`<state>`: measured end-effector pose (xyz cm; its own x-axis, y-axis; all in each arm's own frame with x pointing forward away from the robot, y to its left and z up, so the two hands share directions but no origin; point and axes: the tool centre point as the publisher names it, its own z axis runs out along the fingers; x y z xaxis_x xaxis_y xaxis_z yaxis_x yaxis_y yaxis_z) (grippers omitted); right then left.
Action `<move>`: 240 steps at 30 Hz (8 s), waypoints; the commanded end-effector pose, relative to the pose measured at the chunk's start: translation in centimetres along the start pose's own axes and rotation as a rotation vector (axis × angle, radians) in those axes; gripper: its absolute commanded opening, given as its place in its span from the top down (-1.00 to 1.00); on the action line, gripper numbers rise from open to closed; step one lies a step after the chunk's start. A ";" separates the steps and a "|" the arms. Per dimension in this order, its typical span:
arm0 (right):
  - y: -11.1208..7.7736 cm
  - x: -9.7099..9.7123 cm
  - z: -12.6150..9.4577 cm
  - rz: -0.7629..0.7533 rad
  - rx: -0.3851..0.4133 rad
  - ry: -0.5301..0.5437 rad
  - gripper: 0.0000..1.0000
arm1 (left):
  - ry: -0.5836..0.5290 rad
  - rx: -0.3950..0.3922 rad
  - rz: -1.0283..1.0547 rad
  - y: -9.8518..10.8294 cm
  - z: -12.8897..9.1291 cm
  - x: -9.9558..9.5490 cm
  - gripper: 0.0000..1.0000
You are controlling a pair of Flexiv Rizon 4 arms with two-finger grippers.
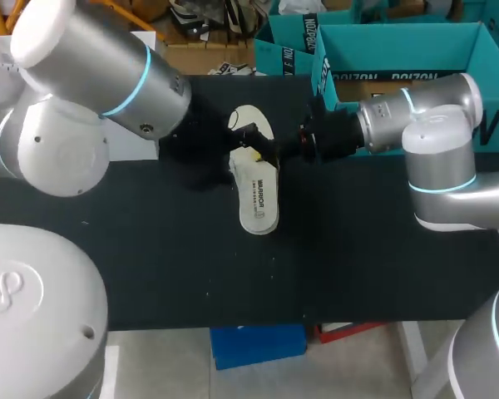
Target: Take the shoe out of the shoebox, open the shoe tongue, remove and reinsert the insole, then place the shoe into the shoebox
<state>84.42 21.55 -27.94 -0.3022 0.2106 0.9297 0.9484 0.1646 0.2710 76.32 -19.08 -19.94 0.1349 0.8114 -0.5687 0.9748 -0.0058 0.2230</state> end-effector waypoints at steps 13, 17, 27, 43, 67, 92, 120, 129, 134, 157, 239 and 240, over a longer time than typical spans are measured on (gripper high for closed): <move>0.0 0.0 0.2 0.001 -0.001 -0.002 1.00 | 0.448 -0.039 0.003 -0.2 -0.3 -0.8 -1.00; 0.0 0.0 0.2 0.001 -0.001 -0.002 1.00 | 0.448 -0.039 0.003 -0.2 -0.3 -0.8 -1.00; 0.0 0.0 0.2 0.001 -0.001 -0.002 1.00 | 0.461 -0.038 -0.012 0.3 0.2 -0.8 -1.00; 0.0 0.0 0.2 0.001 -0.001 -0.002 1.00 | 0.507 -0.084 0.012 3.6 -0.1 -0.9 -1.00; 0.0 0.0 0.2 0.001 -0.001 -0.002 1.00 | 0.505 -0.138 -0.083 12.0 0.4 1.7 -1.00; 0.0 0.0 0.2 0.001 -0.001 -0.002 1.00 | 0.504 -0.175 -0.078 17.1 -0.3 2.1 -1.00; 0.0 0.0 0.2 0.001 -0.001 -0.002 1.00 | 0.493 -0.167 -0.059 10.9 0.1 1.5 -1.00; 0.0 0.0 0.2 0.001 -0.001 -0.002 1.00 | 0.477 -0.166 -0.053 6.6 -0.4 1.0 -1.00; 0.0 0.0 0.2 0.001 -0.001 -0.002 1.00 | 0.479 -0.159 -0.040 4.4 -0.3 1.0 -1.00; 0.0 0.0 0.2 0.001 -0.001 -0.002 1.00 | 0.411 -0.088 -0.022 -2.9 0.9 1.3 -1.00; 0.0 0.0 0.2 0.001 -0.001 -0.002 1.00 | -1.027 -0.191 -0.237 4.5 3.3 9.6 -1.00; 0.0 0.0 0.2 0.001 -0.001 -0.002 1.00 | -1.025 -0.190 -0.234 4.6 3.4 9.6 -1.00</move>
<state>84.43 21.55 -27.94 -0.3022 0.2106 0.9297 0.9484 0.1647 0.2710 82.19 -12.73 -26.99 0.1160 -0.1022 -0.9880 0.9639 0.2515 0.0871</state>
